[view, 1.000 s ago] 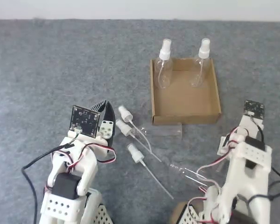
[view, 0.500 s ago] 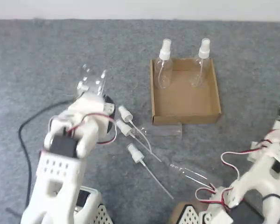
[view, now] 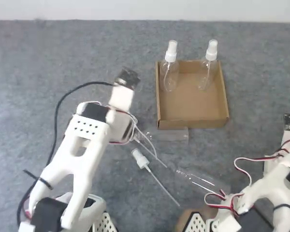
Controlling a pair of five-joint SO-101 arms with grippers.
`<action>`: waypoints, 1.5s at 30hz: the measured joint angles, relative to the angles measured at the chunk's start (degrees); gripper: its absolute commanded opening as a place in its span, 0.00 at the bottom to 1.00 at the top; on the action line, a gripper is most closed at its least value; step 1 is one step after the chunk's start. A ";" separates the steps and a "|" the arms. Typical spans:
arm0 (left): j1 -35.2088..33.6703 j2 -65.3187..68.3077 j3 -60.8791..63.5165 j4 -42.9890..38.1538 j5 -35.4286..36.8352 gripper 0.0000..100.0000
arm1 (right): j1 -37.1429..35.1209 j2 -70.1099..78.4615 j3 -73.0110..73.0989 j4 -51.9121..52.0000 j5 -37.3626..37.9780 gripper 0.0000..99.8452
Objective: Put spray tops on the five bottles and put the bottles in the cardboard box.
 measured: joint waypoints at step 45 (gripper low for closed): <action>-1.49 -3.08 16.79 -8.70 -13.01 0.23 | 0.18 0.00 0.00 0.00 0.00 0.11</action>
